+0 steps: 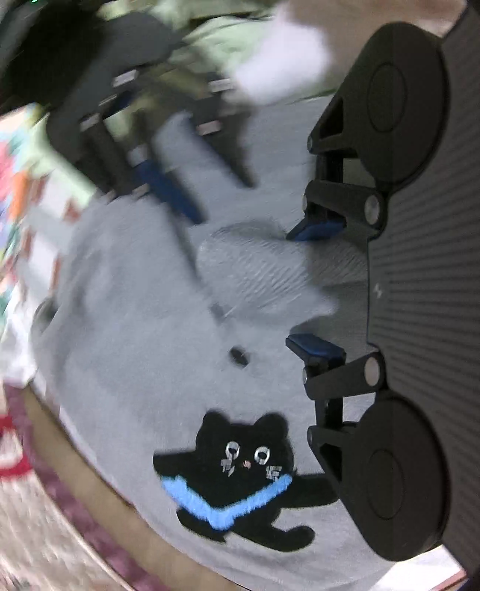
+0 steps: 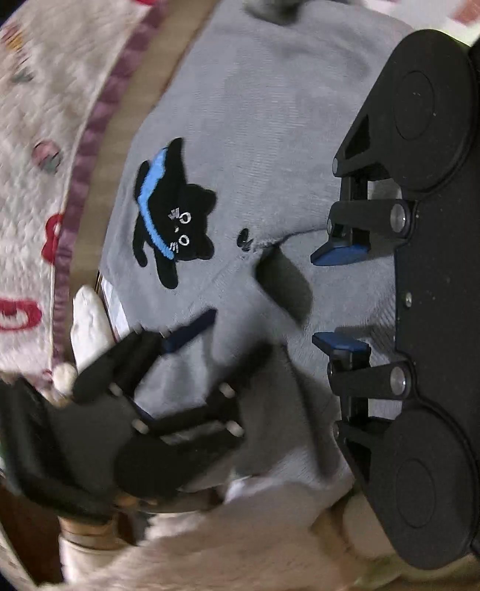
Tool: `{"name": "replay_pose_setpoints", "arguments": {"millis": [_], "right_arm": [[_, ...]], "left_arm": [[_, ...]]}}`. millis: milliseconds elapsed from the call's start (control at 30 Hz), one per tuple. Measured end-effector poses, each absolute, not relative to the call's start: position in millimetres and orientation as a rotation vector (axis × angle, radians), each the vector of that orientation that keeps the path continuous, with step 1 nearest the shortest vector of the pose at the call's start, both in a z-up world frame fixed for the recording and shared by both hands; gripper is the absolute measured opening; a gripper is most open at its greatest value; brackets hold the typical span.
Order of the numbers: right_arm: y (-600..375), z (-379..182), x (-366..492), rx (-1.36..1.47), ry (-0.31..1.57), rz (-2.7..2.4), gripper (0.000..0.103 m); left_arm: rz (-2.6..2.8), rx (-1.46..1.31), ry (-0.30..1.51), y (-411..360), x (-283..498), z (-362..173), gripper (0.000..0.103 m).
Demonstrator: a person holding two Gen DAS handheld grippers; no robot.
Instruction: Fold clothes
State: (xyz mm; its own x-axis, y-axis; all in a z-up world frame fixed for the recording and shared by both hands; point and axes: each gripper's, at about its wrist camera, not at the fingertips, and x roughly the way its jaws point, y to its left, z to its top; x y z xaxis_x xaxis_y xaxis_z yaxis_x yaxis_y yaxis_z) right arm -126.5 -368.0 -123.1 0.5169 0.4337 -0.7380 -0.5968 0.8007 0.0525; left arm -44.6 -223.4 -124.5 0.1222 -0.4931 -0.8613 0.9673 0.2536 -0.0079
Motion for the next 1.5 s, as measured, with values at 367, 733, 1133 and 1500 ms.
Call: {"name": "replay_pose_setpoints", "arguments": {"millis": [367, 733, 1133, 1500], "right_arm": [[-370, -121, -62, 0.014, 0.866, 0.544, 0.061], [-389, -144, -6, 0.275, 1.023, 0.740, 0.030], [-408, -191, 48, 0.605, 1.321, 0.656, 0.005], [-451, -101, -75, 0.222, 0.931, 0.379, 0.054]], "left_arm": [[-0.977, -0.213, 1.350, -177, 37, -164, 0.017], [-0.892, -0.764, 1.459, -129, 51, -194, 0.009], [-0.893, -0.153, 1.316, -159, 20, -152, 0.062], [-0.742, 0.100, 1.058, -168, 3, -103, 0.063]]}}
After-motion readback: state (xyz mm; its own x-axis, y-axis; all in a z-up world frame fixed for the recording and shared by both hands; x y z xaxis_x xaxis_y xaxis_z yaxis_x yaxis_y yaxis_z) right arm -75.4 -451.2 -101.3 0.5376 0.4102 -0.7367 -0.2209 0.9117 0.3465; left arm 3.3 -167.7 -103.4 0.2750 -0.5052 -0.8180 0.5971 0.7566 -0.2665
